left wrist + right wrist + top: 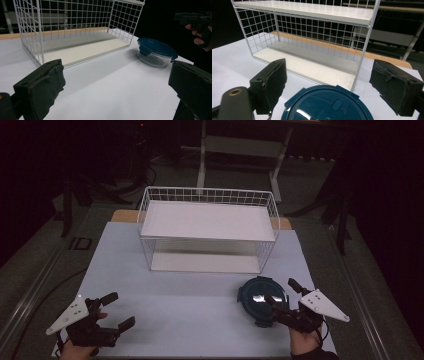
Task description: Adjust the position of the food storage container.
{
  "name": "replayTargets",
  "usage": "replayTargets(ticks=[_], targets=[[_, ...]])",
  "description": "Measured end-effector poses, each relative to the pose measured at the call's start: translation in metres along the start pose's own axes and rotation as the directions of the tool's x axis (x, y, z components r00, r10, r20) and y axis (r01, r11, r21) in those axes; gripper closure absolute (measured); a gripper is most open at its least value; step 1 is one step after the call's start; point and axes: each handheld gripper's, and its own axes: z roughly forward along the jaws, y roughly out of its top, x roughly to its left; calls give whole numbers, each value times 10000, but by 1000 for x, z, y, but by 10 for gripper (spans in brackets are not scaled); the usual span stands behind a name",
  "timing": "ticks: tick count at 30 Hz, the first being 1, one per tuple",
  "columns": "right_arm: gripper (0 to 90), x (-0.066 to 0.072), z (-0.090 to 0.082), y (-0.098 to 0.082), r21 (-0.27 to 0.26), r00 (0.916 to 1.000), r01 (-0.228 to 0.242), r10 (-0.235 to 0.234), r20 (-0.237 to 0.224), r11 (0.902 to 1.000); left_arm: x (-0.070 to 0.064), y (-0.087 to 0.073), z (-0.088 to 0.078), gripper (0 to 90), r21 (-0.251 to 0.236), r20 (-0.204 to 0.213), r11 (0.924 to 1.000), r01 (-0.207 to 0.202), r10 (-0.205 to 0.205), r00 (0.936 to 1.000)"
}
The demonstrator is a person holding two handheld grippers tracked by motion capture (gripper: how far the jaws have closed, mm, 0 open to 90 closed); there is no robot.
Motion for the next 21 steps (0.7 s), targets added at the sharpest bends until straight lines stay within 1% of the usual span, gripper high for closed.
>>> replayTargets(ticks=[2,3,5,7,8,9,11,12,13,14,15,17,18,19,20,21], targets=[[138,-7,-1,3,12,9999,-117,117,-40,9999,0,0,0,3,12,6,10000,9,-9,10000],[138,-7,-1,3,12,9999,-117,117,-40,9999,0,0,0,3,12,6,10000,9,-9,10000],[138,-12,-2,5,113,9999,-107,106,104,9999,0,0,1,3,22,2,10000,30,-30,10000],[138,-14,-2,6,155,9999,-155,154,77,9998,0,0,0,3,16,-2,10000,23,-23,10000],[138,-22,-2,8,313,9998,-135,130,137,9994,0,0,0,3,-12,-2,10000,45,-45,10000],[138,-22,-2,8,313,9998,-135,130,137,9994,0,0,0,3,-12,-2,10000,45,-45,10000],[134,-27,-2,8,393,9996,-233,226,169,9990,1,0,0,3,-16,18,10000,66,-66,10000],[128,-30,-1,8,499,9995,-308,302,115,9983,1,0,0,3,-3,13,10000,57,-57,10000],[129,-31,-1,8,573,9995,-268,257,186,9980,1,0,1,3,6,13,10000,39,-39,10000],[131,-33,0,8,660,9989,-248,222,402,9975,1,0,1,3,10,27,10000,43,-43,10000],[131,-36,1,7,701,9996,-200,185,217,9973,1,0,1,3,4,25,10000,40,-40,10000],[131,-39,2,5,743,9991,-243,217,360,9969,1,0,1,3,-5,23,10000,48,-48,10000],[131,-40,2,4,775,9995,-236,218,244,9967,1,0,1,3,-15,25,10000,59,-59,10000],[133,-41,2,2,822,9995,-150,127,273,9965,1,0,1,3,-16,14,10000,51,-51,10000],[141,-42,2,1,942,9992,-98,61,395,9955,1,0,1,3,-16,29,10000,56,-56,10000],[141,-42,2,1,942,9992,-98,61,395,9955,1,0,1,3,-16,29,10000,56,-56,10000]])
